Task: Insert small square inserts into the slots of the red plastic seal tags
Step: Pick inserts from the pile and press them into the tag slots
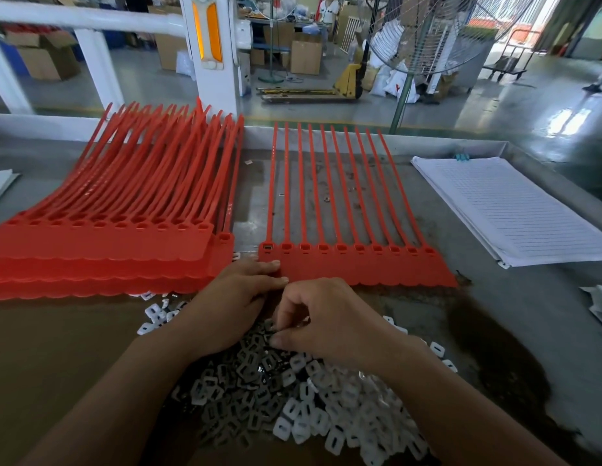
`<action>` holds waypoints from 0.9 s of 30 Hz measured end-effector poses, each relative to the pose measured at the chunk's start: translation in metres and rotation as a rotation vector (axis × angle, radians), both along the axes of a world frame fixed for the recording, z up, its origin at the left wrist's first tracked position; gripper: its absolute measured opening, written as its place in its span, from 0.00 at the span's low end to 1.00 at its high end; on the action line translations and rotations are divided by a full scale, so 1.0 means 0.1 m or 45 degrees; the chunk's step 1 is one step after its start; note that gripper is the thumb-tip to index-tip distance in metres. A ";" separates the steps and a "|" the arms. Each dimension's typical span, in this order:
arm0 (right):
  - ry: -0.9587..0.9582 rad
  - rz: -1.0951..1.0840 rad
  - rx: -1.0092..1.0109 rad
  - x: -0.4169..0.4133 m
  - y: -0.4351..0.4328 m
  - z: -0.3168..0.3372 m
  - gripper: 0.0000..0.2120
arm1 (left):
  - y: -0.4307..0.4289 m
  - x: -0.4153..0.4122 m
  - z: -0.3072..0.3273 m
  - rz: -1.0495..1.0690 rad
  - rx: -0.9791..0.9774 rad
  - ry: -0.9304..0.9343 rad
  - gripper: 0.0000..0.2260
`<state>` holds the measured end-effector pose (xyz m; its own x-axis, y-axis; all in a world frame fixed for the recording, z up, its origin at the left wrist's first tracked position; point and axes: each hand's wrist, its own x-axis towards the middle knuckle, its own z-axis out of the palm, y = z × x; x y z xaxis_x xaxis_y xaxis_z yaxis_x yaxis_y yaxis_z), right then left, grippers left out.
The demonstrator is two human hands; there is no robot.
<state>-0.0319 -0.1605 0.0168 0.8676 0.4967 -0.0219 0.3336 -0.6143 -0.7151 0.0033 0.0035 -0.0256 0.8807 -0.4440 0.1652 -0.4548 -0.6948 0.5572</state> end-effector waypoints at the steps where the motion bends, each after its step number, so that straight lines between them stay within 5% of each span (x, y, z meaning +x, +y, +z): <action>1: -0.011 0.000 -0.004 0.00 0.00 0.00 0.11 | 0.00 0.00 0.00 -0.001 0.001 -0.004 0.19; 27: 0.190 -0.047 0.155 0.01 -0.06 -0.02 0.04 | -0.01 0.00 0.02 -0.006 0.023 -0.004 0.16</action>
